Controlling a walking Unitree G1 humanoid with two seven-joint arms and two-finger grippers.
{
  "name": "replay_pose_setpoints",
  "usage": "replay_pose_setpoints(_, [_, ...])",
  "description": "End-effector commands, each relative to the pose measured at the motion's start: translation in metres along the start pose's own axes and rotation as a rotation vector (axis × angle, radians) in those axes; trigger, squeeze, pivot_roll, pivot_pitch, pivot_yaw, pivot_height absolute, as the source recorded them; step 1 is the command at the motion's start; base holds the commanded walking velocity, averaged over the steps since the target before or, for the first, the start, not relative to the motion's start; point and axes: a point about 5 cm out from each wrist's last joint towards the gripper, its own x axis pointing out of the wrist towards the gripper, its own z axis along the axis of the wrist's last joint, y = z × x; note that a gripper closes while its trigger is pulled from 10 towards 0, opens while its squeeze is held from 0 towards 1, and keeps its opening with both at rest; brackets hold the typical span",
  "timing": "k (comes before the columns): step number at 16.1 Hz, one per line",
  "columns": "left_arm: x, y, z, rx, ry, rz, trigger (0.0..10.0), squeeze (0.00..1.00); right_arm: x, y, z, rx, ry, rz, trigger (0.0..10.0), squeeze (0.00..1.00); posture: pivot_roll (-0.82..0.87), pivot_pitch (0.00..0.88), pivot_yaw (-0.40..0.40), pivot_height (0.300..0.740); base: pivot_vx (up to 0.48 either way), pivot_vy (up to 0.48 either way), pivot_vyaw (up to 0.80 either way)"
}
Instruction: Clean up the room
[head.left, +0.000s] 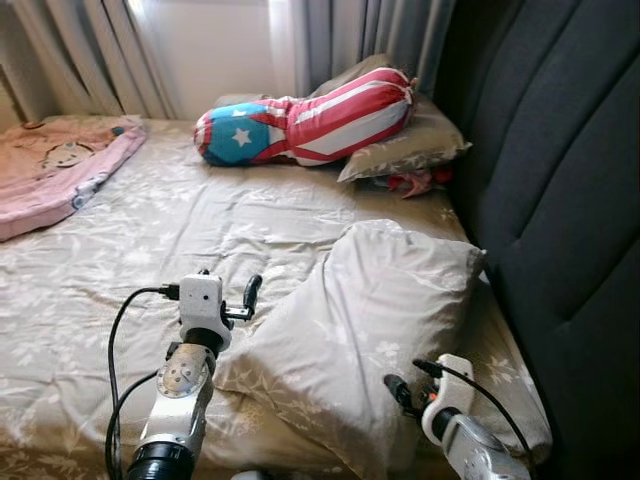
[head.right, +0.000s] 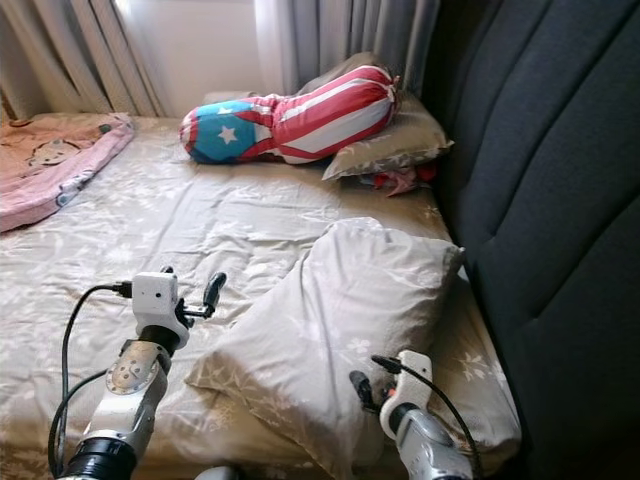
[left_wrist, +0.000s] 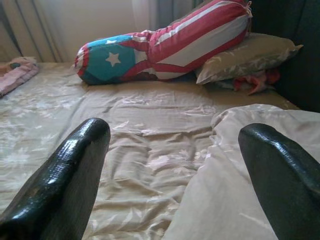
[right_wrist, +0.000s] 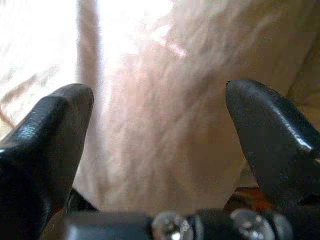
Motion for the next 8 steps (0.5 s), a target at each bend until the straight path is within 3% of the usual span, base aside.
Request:
replay_pose_setpoints(1, [-0.001,-0.001,0.002,0.017,0.0,-0.016,10.0,0.0,0.001,0.0,-0.004,0.0,0.031,-0.004,10.0,0.0,-0.04,0.001,-0.033,0.669,0.0,0.0,0.0])
replay_pose_setpoints(4, [-0.003,0.001,0.002,0.027,0.002,-0.022,10.0,0.0,0.004,0.009,-0.013,-0.082,0.087,0.015,10.0,0.0,-0.03,0.0,-0.029,0.669,0.0,0.0,0.0])
replay_pose_setpoints(8, [-0.005,0.002,0.001,0.036,0.007,-0.03,10.0,0.0,0.006,0.01,-0.018,-0.082,0.1,-0.034,10.0,0.0,-0.02,0.0,-0.017,0.669,0.0,0.0,0.0])
